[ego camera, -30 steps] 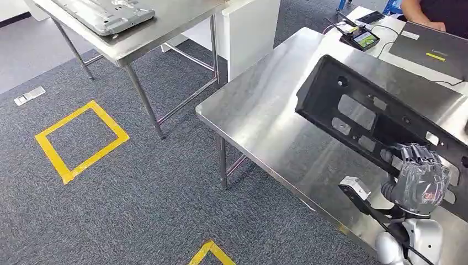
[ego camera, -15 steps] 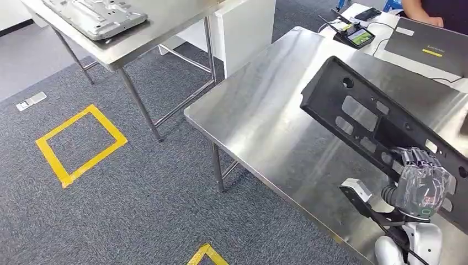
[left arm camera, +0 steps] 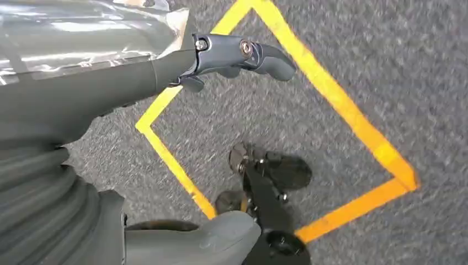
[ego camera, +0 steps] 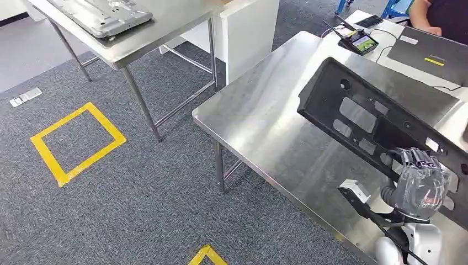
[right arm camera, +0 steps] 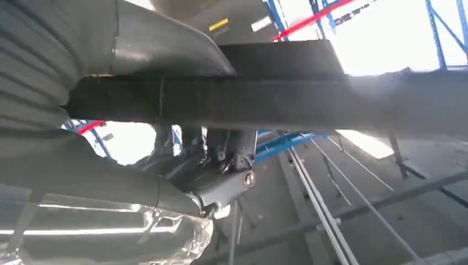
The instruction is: Take the parts from the cabinet and place them on the table.
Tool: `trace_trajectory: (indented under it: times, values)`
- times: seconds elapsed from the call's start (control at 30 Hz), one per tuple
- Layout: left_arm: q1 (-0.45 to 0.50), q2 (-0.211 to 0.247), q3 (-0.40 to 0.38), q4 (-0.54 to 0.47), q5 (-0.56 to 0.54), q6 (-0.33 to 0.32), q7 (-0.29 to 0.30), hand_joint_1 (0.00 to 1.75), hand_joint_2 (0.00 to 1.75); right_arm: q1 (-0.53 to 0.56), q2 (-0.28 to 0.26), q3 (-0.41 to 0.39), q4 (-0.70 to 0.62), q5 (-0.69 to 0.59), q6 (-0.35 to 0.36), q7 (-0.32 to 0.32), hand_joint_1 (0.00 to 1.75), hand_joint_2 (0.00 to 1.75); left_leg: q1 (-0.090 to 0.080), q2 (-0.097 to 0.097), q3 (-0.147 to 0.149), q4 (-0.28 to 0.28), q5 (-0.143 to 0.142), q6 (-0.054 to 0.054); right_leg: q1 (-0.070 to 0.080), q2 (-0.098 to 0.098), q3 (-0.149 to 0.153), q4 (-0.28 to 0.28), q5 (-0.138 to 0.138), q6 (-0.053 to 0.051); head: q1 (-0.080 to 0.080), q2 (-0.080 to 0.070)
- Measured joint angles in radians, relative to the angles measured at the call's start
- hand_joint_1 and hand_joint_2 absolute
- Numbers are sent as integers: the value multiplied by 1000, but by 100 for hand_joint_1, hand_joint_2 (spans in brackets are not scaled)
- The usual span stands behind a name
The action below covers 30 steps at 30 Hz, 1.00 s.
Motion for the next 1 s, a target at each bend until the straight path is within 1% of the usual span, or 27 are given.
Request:
trace_trajectory:
  times: [0.03, 0.07, 0.1, 0.13, 0.17, 0.2, 0.23, 0.27, 0.3, 0.33, 0.37, 0.4, 0.43, 0.47, 0.5, 0.53, 0.57, 0.73, 0.77, 0.8, 0.83, 0.87, 0.9, 0.93, 0.97, 1.0]
  values:
    - [0, 0, 0, 0, -2, -1, 0, 0, 175, 4, 2, 1, 0, -6, 3, 0, 175, 175, 0, 2, -1, 1, 0, 0, 0, 0, -34, 65, -16, 4, 0, 0]
    - [1, 0, 0, 0, -3, -1, 0, 0, 175, 6, 2, 1, 0, -12, 5, 0, 175, 175, 0, 2, -1, 1, -1, 0, 0, 0, -41, 75, -9, 11, 2, 0]
    - [1, 0, 0, 0, -3, -1, 0, 0, 175, 5, 2, 0, 0, -17, 10, 0, 175, 175, 0, 5, 0, 2, -1, 0, -1, -1, -24, 35, 15, 23, 1, 0]
    - [1, 0, 0, 0, -3, -2, 0, 0, 175, 5, 2, 0, 0, -20, 13, 0, 175, 175, 1, 7, 0, 4, -3, -3, -5, -4, 11, -38, 49, 36, 2, 0]
    - [1, -3, 0, 0, -4, -3, 0, 0, 175, 3, 2, 0, -1, -24, 13, 0, 175, 175, 1, 12, 1, 8, -7, -7, -9, -15, 59, -134, 89, 48, 1, 0]
    - [1, -3, 0, 0, -4, -3, 0, 0, 175, 0, 3, 0, -1, -27, 14, -1, 175, 175, -1, 16, 1, 16, -13, -14, -10, -53, 98, -217, 111, 50, 3, 0]
    - [1, -3, 0, 0, -4, -3, 0, 0, 175, -4, 5, 0, -2, -29, 16, -2, 175, 175, -10, 20, -1, 26, -23, -22, -2, -53, 95, -224, 112, 40, 2, 0]
    - [2, -3, 0, 0, -4, -4, 0, 0, 175, -5, 6, 1, -4, -33, 17, -3, 175, 175, -9, 25, -1, 25, -25, -24, -3, -37, 103, -224, 115, 24, -1, 0]
    - [2, -3, 0, 0, -4, -5, 0, 0, 175, -6, 7, 0, -4, -36, 19, -5, 175, 175, -9, 32, 0, 25, -25, -25, -2, -31, 102, -224, 116, 19, -1, 0]
    - [2, -3, 0, 0, -5, -5, 0, 0, 175, -7, 8, 0, -4, -39, 21, -6, 175, 175, -6, 39, 1, 25, -24, -26, 1, -21, 101, -224, 117, 17, 0, 0]
    - [1, -3, 0, 0, -5, -5, 0, 0, 175, -8, 9, 0, -4, -42, 23, -7, 175, 175, -3, 46, 0, 29, -29, -29, -8, -12, 102, -227, 121, 9, 1, 0]
    - [1, -2, 0, 0, -5, -5, -1, 0, 175, -10, 9, 0, -4, -42, 25, -8, 175, 175, 2, 30, -4, 44, -44, -40, -10, -3, 104, -227, 122, 7, 0, 0]
    - [1, -4, 0, 0, -5, -7, -1, 0, 175, -15, 10, 0, -5, -43, 28, -8, 175, 175, 6, 15, -21, 88, -76, -48, -11, 1, 104, -227, 124, 1, -5, 0]
    - [1, -5, 0, 0, -6, -8, -1, 0, 175, -18, 11, 1, -5, -44, 31, -8, 175, 175, 11, 8, -52, 156, -114, -53, -10, 9, 104, -227, 124, -4, -5, 0]
    - [1, -5, 0, 0, -6, -8, -1, 0, 175, -21, 11, 1, -5, -44, 31, -11, 175, 175, 15, 7, -89, 234, -149, -58, -8, 18, 103, -227, 124, -4, -6, 0]
    - [2, -5, 1, 0, -6, -8, -1, 0, 175, -22, 11, 1, -4, -44, 31, -11, 175, 175, 18, 6, -123, 300, -171, -60, -6, 26, 103, -227, 124, -4, -6, 0]
    - [2, -5, 1, 0, -6, -8, -1, 0, 175, -22, 12, 1, -3, -44, 31, -11, 175, 175, 20, 6, -138, 326, -171, -61, -6, 34, 103, -227, 124, -4, -5, 0]
    - [2, -5, 1, 0, -6, -8, -1, 0, 175, -22, 12, 1, -3, -44, 31, -11, 175, 175, 21, 6, -139, 327, -169, -61, -6, 35, 103, -227, 124, -4, -5, 0]
    - [2, -5, 1, 0, -6, -8, -1, 0, 175, -23, 12, 1, -3, -44, 31, -12, 175, 175, 22, 2, -125, 290, -132, -58, -6, 49, 105, -227, 124, -4, -6, 0]
    - [2, -5, 1, 0, -6, -8, -1, 0, 175, -23, 13, 1, -3, -44, 31, -12, 175, 175, 22, 0, -111, 259, -111, -57, -7, 54, 106, -227, 124, -4, -6, 0]
    - [2, -5, 1, 0, -6, -8, -1, 0, 175, -39, 15, 1, -3, -44, 31, -14, 175, 175, 23, -88, -3, 32, -29, -45, -7, 95, 102, -227, 126, 2, -5, 0]
    - [0, -4, 1, 0, -6, -6, 0, 0, 175, -38, 17, 1, -3, -44, 31, -16, 175, 175, 11, -67, -2, 34, -30, -37, -20, 116, 95, -233, 132, 18, -6, 0]
    - [-1, -4, 1, 0, -6, -5, 0, 0, 175, -38, 16, 1, -3, -44, 31, -16, 175, 175, 7, -55, 3, 22, -22, -27, -19, 127, 91, -239, 137, 29, -6, 0]
    - [-2, -4, 1, 0, -6, -5, 0, 0, 175, -38, 16, 1, -3, -44, 31, -17, 175, 175, 18, -36, 12, -4, -7, -16, -14, 104, 87, -225, 133, 28, -5, 0]
    - [-3, -5, 1, 0, -7, -5, 0, 0, 175, -38, 16, 0, -2, -44, 31, -17, 175, 175, 11, -28, 19, -13, -4, -13, -10, 47, 68, -202, 117, 24, -6, 0]
    - [-2, -5, 1, 0, -7, -5, 0, 0, 175, -42, 17, 0, 0, -44, 31, -17, 175, 175, 10, -13, 18, -13, -4, -7, -5, 21, 43, -147, 84, 15, 4, 0]
